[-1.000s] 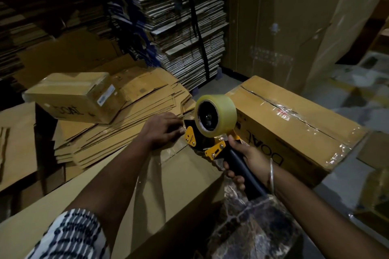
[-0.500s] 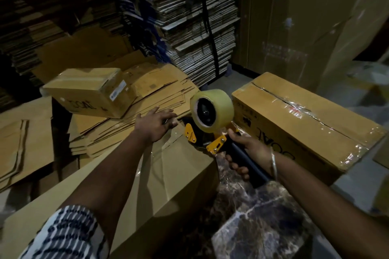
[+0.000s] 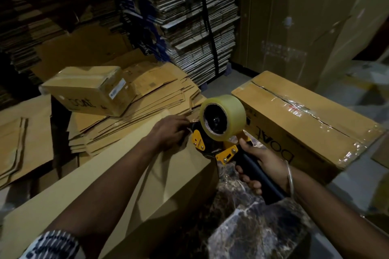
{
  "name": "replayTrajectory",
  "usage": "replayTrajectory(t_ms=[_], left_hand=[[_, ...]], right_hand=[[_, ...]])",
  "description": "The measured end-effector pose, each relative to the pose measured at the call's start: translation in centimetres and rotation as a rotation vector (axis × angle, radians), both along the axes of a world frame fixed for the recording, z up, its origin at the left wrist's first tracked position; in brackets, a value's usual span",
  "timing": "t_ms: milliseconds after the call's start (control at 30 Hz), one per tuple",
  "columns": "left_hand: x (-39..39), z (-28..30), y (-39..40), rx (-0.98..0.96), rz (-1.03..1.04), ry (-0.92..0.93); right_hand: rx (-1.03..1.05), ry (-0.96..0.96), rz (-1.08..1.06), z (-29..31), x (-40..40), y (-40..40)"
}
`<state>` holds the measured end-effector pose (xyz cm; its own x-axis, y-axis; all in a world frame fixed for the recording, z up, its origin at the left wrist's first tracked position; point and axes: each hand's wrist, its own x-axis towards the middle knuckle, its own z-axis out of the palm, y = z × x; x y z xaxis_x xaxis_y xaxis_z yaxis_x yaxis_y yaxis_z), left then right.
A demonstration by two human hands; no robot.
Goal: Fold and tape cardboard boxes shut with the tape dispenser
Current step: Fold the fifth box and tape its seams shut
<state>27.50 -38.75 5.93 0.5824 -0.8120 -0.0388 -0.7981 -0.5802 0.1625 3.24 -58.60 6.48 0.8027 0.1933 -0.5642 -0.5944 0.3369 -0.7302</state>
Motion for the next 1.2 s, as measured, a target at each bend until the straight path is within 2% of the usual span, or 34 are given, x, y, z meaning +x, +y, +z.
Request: replayTrajectory(t_ms=[167,567,800,933,967,1067,1200], left_hand=[[0.6,-1.0,1.8,-0.024,-0.113,0.023],[2.3,-1.1,4.1,0.024,0.139,-0.019],[2.4,-1.6,4.1,0.05,0.135,-0.022],[0.1,-0.7,2.4,0.085,0.105,-0.123],[-0.4,-1.0,2.1,0.038,0.106,-0.081],[-1.0,-2.5,2.5,-0.167,0.176,0.222],[-0.2,-4.1,3.0,-0.203,0.154,0.217]], right_hand=[[-0.02,0.01,0.006,-0.3,0.4,0.1],[-0.109,0.034,0.063,0.9,4.6,1.5],[-0.007,0.014,0.041,-1.2,0.7,0.6],[-0.006,0.009,0.031,-1.4,0.5,1.1],[-0.004,0.008,0.028,-1.4,0.6,1.1],[-0.003,-0.001,0.026,-1.7,0.5,1.2],[-0.008,-0.004,0.009,-2.2,0.6,1.2]])
